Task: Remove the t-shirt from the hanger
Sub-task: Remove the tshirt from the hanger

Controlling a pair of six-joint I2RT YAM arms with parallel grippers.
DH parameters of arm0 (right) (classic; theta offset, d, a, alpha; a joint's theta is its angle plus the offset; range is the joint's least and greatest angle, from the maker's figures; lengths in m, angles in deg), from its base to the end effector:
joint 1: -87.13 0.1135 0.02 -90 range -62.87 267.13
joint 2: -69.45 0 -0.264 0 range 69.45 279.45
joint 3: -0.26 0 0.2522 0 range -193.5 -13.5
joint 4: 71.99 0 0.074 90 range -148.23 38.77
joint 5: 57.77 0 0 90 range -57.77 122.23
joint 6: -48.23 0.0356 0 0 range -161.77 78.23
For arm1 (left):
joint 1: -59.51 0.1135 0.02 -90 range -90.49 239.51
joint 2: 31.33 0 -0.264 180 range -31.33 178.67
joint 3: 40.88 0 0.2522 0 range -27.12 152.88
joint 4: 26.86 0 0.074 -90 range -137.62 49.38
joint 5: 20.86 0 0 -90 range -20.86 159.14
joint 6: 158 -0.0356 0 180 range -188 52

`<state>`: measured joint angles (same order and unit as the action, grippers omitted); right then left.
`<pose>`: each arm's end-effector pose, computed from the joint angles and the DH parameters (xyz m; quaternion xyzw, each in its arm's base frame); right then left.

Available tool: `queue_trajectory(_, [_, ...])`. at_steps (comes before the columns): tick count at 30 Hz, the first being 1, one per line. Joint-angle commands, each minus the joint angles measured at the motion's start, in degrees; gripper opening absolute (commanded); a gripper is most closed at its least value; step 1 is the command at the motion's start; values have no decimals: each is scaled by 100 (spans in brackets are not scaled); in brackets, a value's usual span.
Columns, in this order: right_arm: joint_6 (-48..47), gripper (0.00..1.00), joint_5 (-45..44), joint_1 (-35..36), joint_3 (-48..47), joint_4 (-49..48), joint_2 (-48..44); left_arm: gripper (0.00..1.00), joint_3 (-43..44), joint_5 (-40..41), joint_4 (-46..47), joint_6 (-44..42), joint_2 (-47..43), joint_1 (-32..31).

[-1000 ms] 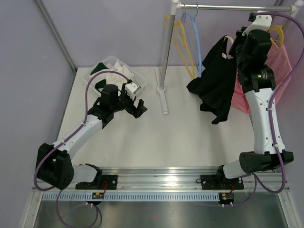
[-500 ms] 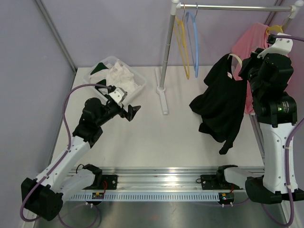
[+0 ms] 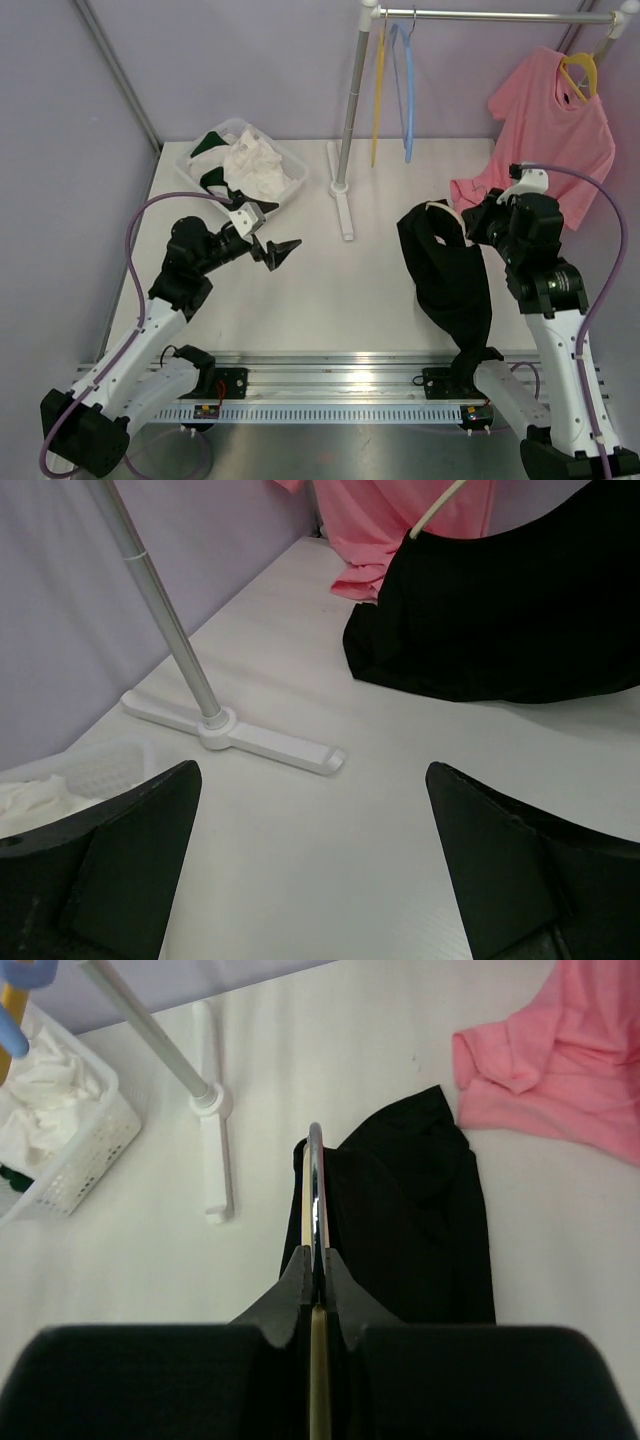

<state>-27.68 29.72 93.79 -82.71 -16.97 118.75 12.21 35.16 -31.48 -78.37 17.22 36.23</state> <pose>0.1589 0.0170 0.4136 0.0658 0.8231 0.0837 0.5578 0.1760 -0.0974 0.3312 0.3935 0.5880 -0.2814 0.6482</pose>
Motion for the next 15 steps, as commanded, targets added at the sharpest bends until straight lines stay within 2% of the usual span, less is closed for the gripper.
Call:
queue_trajectory(1, [270, 0, 768, 29, 635, -1118, -587, 99, 4, -443, 334, -114, 75, -27])
queue_trajectory(5, [279, 0, 1241, 29, 971, -1436, -562, 99, 22, -566, 316, -149, 216, -53])
queue_trajectory(9, [174, 0, 1429, 195, 910, -1611, 8, 99, -13, -619, 368, -167, 365, -106])
queue_trajectory(15, [-2, 0, 936, 1258, 707, -1919, 616, 99, 13, -566, 325, -228, 523, -237])
